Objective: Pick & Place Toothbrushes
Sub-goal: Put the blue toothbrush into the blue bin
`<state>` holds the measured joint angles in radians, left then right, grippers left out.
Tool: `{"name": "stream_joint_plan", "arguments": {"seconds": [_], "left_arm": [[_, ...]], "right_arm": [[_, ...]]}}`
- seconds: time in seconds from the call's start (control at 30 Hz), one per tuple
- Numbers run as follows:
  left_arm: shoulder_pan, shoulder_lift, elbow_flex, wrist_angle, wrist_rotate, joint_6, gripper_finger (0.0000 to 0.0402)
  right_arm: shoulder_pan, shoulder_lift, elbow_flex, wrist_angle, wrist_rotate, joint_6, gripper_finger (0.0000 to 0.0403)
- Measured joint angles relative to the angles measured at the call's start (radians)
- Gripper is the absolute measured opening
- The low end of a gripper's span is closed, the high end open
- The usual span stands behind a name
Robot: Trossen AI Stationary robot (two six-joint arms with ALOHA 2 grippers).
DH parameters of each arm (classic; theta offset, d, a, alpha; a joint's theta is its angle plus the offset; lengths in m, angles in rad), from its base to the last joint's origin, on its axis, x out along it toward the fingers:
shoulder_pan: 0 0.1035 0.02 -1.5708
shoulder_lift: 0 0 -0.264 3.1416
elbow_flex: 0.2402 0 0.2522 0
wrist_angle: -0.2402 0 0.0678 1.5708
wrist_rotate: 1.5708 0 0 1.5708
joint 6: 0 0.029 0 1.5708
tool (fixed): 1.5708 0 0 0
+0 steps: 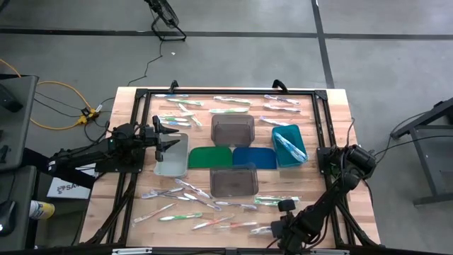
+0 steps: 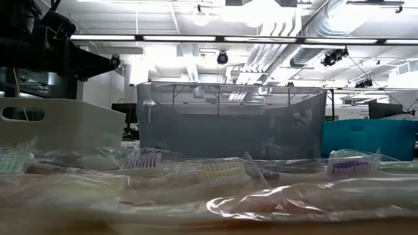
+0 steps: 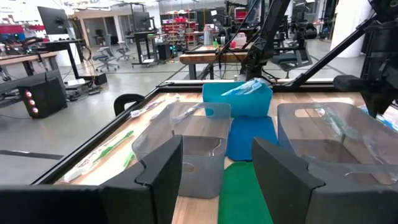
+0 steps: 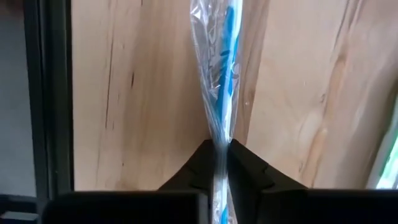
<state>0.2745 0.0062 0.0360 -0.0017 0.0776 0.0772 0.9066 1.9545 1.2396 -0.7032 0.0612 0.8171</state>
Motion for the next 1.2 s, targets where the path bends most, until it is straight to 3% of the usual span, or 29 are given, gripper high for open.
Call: {"name": "stream_joint_plan", "arguments": {"seconds": [0.2, 0.43, 0.6, 0.9, 1.03, 1.2], "left_arm": [[0.0, 0.0, 0.0, 0.0, 0.0, 0.0, 0.0187], [0.0, 0.0, 0.0, 0.0, 0.0, 0.0, 0.0187], [0.0, 0.0, 0.0, 0.0, 0.0, 0.0, 0.0187], [0.0, 0.0, 0.0, 0.0, 0.0, 0.0, 0.0187], [0.0, 0.0, 0.0, 0.0, 0.0, 0.0, 0.0187], [0.0, 0.0, 0.0, 0.0, 0.0, 0.0, 0.0187]], "right_arm": [[-0.008, -0.03, -0.004, 0.009, -0.071, 0.162, 0.0022], [-0.001, -0.157, -0.003, -0.018, -0.111, 0.344, 0.0014], [-0.022, -0.289, -0.003, -0.191, -0.094, 0.523, 0.0014], [-0.128, -0.488, -0.002, -0.531, -0.048, 0.649, 0.0014], [-0.188, -0.523, -0.002, -0.694, -0.011, 0.662, 0.0015], [-0.324, -0.527, -0.002, -0.817, 0.003, 0.552, 0.0015]]}}
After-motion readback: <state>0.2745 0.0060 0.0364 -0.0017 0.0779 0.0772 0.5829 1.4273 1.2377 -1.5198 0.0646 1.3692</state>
